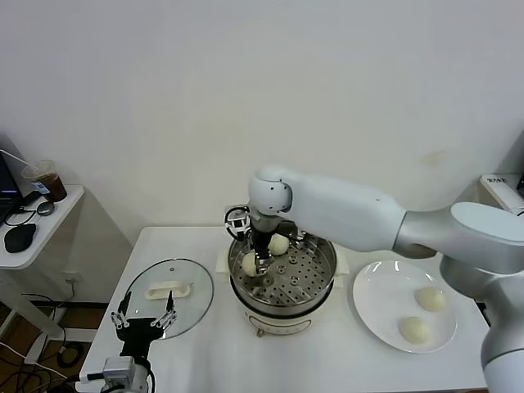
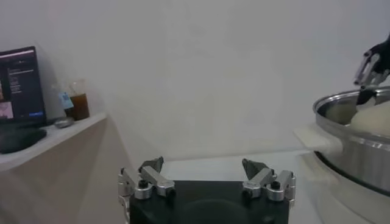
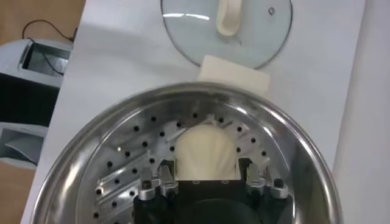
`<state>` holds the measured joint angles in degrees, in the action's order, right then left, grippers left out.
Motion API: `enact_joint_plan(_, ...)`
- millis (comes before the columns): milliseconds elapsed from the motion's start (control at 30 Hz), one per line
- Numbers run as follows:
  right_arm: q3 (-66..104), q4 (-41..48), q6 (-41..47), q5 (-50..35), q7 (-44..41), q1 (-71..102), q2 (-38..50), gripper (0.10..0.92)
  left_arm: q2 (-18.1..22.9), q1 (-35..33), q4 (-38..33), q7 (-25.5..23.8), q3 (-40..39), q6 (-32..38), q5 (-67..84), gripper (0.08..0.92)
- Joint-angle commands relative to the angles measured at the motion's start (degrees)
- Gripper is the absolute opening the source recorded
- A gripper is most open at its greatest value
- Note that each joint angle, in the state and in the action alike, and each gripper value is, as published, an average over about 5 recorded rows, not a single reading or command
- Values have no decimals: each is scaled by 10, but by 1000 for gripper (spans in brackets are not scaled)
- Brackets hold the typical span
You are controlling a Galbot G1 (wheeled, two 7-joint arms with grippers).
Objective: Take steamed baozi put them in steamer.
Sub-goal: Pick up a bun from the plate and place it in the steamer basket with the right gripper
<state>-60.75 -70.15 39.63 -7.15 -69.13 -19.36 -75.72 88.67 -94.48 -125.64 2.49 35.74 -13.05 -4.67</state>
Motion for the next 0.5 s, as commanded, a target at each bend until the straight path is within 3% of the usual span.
enact_joint_plan(33, 8, 17, 5, 14, 9, 19, -20, 594, 0, 0, 1, 0, 0, 0, 0, 823)
enact_joint_plan(133, 6, 12, 4, 12, 10, 17, -17, 635, 1, 1, 0, 0, -2, 0, -1, 823)
enact_joint_plan(333, 13, -25, 1, -5, 10, 3, 19, 790, 2, 1, -1, -1, -3, -1, -2, 823)
enact_joint_plan(500, 19, -95, -24, -26, -3, -43, 122, 821, 1, -1, -4, -1, -1, -2, -2, 823)
